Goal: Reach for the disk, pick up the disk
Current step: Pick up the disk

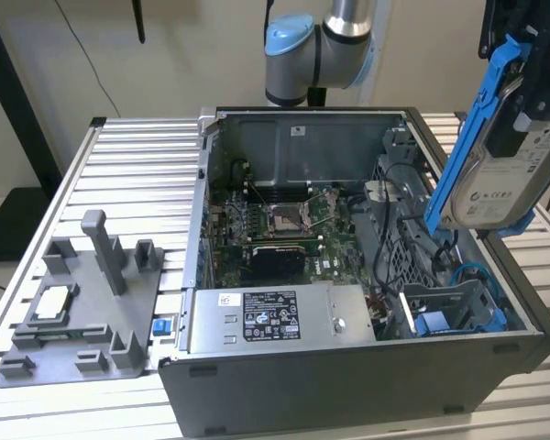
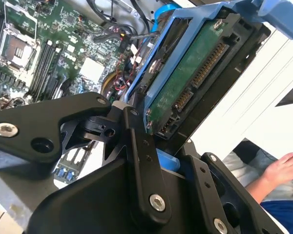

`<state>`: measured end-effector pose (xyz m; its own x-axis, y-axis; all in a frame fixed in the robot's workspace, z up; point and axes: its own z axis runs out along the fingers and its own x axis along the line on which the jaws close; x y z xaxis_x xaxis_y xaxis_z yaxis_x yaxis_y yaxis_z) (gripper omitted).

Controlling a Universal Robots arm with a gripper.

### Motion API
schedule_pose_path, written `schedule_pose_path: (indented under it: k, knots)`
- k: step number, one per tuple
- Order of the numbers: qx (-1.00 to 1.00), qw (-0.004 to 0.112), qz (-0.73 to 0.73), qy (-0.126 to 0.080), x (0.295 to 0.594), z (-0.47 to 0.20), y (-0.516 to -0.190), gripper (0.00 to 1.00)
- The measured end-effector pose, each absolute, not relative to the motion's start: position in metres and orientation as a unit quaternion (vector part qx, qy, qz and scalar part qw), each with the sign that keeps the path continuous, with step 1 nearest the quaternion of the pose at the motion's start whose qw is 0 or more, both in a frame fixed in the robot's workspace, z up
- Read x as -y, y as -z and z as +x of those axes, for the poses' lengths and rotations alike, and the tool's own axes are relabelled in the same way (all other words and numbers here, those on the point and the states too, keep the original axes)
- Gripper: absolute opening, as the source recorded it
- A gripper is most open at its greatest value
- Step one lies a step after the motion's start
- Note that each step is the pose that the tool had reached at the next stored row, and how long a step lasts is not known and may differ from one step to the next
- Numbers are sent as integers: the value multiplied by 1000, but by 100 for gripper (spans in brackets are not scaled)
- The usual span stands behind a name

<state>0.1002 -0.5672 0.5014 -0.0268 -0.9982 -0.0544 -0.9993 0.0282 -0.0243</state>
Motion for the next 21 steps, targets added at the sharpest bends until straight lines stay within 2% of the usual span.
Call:
schedule_pose_path:
  k: [21]
  knots:
    - [-716, 28, -697, -10, 575, 98, -475, 0]
